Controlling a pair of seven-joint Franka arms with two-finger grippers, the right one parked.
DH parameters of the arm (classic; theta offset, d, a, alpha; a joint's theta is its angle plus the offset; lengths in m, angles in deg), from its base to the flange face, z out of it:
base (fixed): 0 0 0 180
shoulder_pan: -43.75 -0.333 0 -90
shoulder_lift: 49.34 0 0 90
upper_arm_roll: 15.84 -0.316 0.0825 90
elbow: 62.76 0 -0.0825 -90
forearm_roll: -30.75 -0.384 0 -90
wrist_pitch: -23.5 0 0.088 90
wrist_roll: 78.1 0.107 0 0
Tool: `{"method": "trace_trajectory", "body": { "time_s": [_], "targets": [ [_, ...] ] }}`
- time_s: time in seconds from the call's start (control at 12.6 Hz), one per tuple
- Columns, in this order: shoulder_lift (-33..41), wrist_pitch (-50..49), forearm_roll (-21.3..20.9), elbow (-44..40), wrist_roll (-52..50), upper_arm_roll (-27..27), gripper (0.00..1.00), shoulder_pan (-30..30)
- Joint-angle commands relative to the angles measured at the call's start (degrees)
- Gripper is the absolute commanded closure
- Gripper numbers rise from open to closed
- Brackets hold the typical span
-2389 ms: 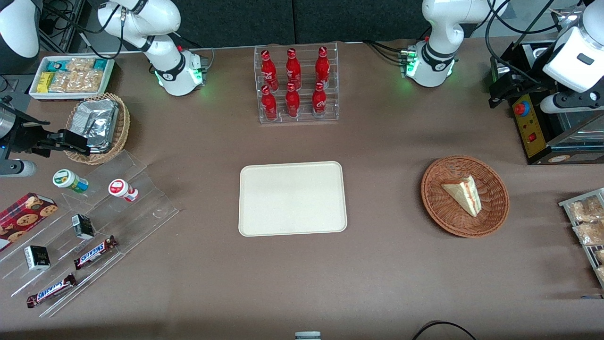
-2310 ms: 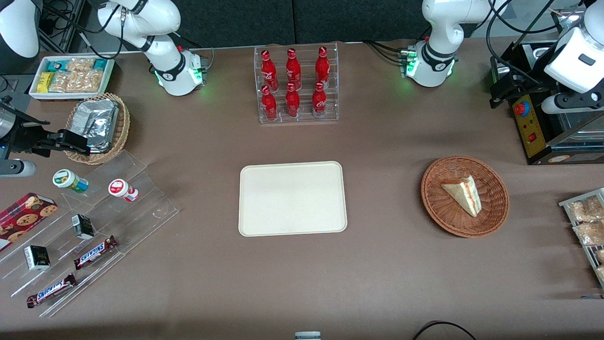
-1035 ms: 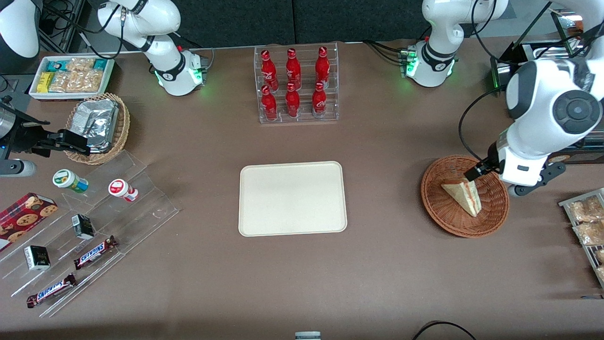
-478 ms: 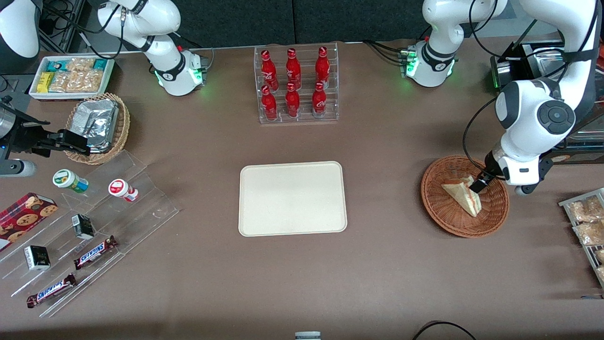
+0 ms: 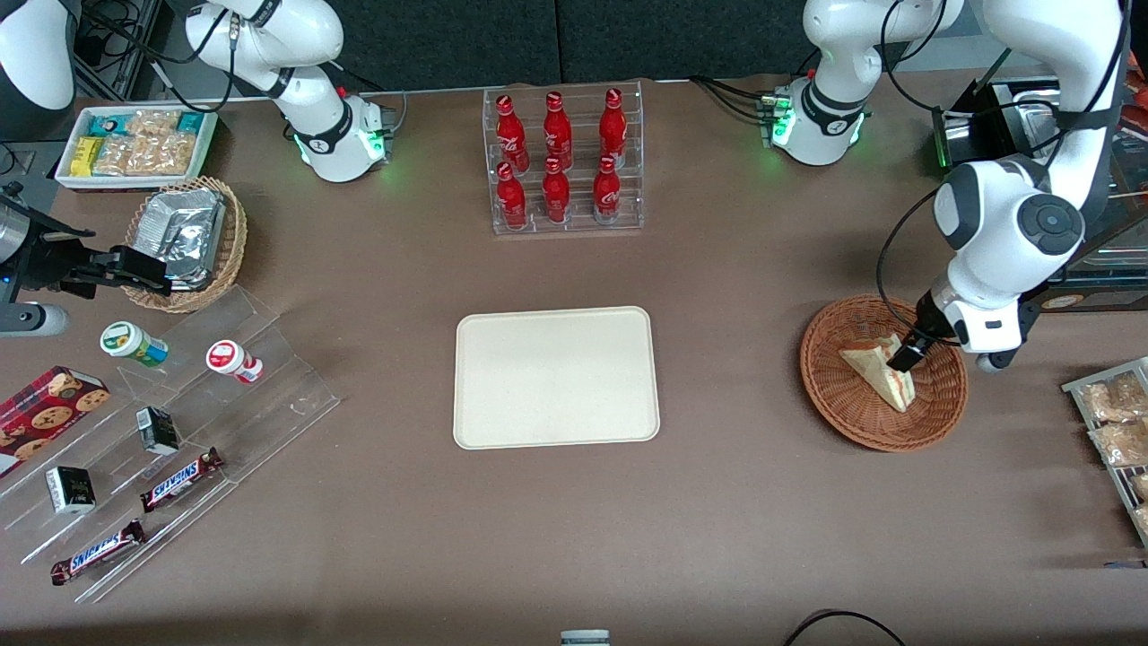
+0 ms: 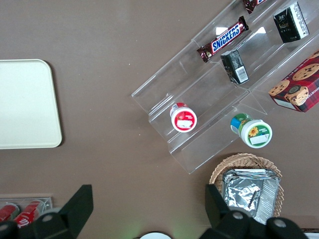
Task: Place sandwich from basket to tray
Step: 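Lower the left gripper and close it on the wrapped sandwich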
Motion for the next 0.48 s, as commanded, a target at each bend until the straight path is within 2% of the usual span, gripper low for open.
{"method": "trace_trajectory", "body": {
  "time_s": [0.0,0.24,0.4],
  "targets": [
    [-1.00,3.75,0.50,2.24,-0.69,0.30,0.00,0.12],
    [-2.14,4.10,0.24,2.51,-0.07,0.39,0.00,0.38],
    [-2.93,8.39,0.24,4.43,-0.16,0.39,0.00,0.47]
  ]
}}
